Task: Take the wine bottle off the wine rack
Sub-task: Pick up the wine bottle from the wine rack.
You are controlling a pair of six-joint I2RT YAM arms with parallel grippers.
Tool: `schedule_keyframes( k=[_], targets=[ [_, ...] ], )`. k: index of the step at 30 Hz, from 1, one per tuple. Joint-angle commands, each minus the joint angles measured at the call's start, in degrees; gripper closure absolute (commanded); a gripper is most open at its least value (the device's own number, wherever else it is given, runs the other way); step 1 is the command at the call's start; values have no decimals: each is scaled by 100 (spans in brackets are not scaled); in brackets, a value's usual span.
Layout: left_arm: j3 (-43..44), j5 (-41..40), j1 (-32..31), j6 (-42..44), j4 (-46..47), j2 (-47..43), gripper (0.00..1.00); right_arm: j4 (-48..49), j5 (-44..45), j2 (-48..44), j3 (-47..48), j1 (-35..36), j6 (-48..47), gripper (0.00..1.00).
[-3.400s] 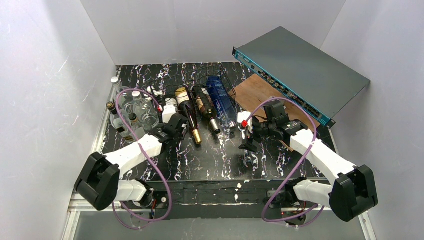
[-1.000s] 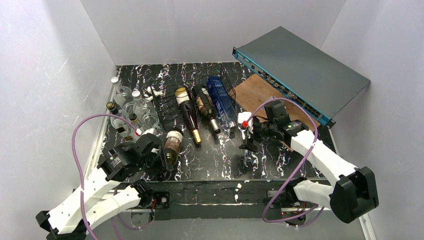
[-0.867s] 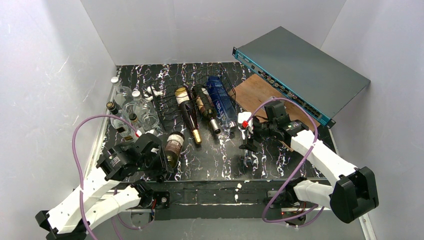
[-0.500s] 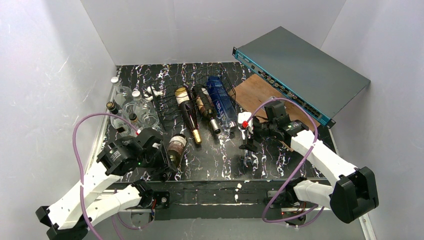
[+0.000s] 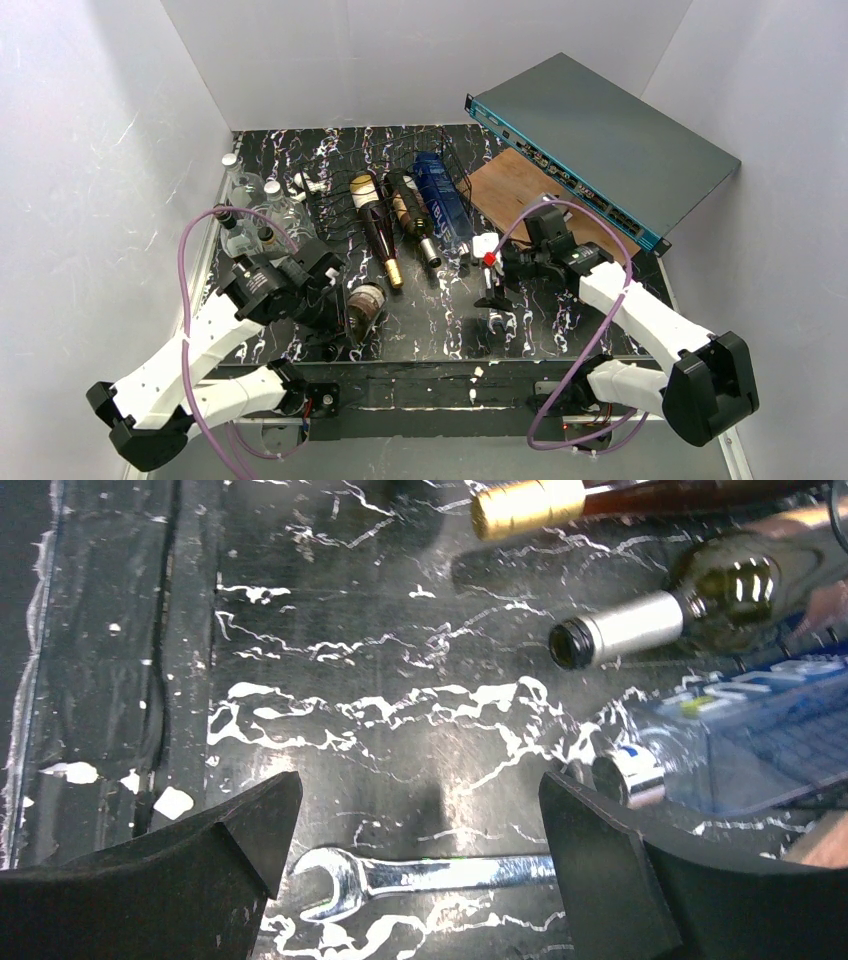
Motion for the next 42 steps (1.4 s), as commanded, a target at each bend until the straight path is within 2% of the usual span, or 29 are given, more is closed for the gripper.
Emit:
schedule_keyframes(
  k=[1, 6, 14, 21, 27, 42],
  targets=[
    [461, 392, -34, 759, -58, 225, 100, -77, -424, 99, -61, 260, -277, 2],
    [531, 693, -32, 1337, -72, 552, 100, -134, -379, 288, 27, 774, -573, 2],
    [883, 949, -34, 2005, -233, 1120, 100, 267, -1016, 567, 171, 1007, -845, 2],
    [1421, 1162, -26, 2719, -367, 1677, 100, 1478, -702, 1042, 324, 1369, -105, 2],
    [1636, 1402, -34, 3068, -414, 2152, 100, 2087, -684, 1163, 286, 1565, 419, 1],
    [2169, 1742, -32, 3074, -155, 3052, 100, 3601, -785, 1240, -530, 1720, 1252, 1]
  ],
)
